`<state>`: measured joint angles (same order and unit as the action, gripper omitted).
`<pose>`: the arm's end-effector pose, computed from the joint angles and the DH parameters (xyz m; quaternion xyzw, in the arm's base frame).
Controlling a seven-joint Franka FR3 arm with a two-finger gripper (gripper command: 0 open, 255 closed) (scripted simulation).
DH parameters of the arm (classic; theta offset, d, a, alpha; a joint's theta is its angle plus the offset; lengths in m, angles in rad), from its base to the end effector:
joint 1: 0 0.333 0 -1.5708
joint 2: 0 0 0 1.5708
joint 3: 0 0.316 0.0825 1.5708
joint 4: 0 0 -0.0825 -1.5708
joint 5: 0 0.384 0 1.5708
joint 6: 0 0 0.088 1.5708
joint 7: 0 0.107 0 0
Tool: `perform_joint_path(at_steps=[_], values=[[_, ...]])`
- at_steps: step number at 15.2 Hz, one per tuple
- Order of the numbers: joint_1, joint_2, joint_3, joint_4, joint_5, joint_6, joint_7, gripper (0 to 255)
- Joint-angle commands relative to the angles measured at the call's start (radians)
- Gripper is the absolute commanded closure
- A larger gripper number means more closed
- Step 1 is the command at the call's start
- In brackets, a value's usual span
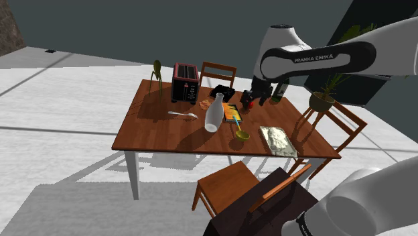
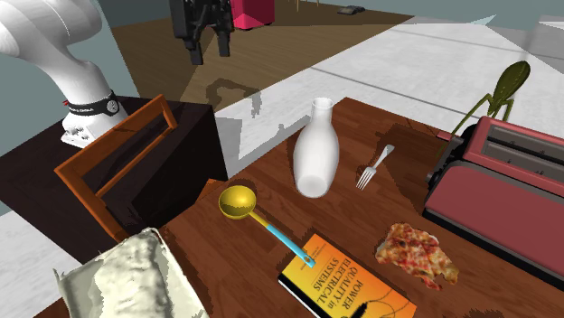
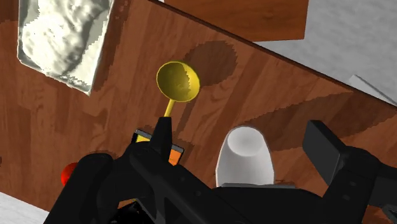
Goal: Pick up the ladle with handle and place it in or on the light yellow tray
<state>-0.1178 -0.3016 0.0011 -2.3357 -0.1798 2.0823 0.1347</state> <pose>0.4545 -0.0623 0.4595 0.9931 -0.0831 0.0247 0.0793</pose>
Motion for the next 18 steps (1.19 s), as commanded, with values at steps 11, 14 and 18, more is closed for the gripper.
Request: perform_joint_path(at_steps=[11,14,18], values=[[-0.060,0.446,-0.038,0.185,-0.075,0.186,0.159,0],[-0.071,0.557,-0.054,0.255,-0.084,0.210,0.190,0],[-0.085,0.706,-0.075,0.363,-0.086,0.229,0.223,0]])
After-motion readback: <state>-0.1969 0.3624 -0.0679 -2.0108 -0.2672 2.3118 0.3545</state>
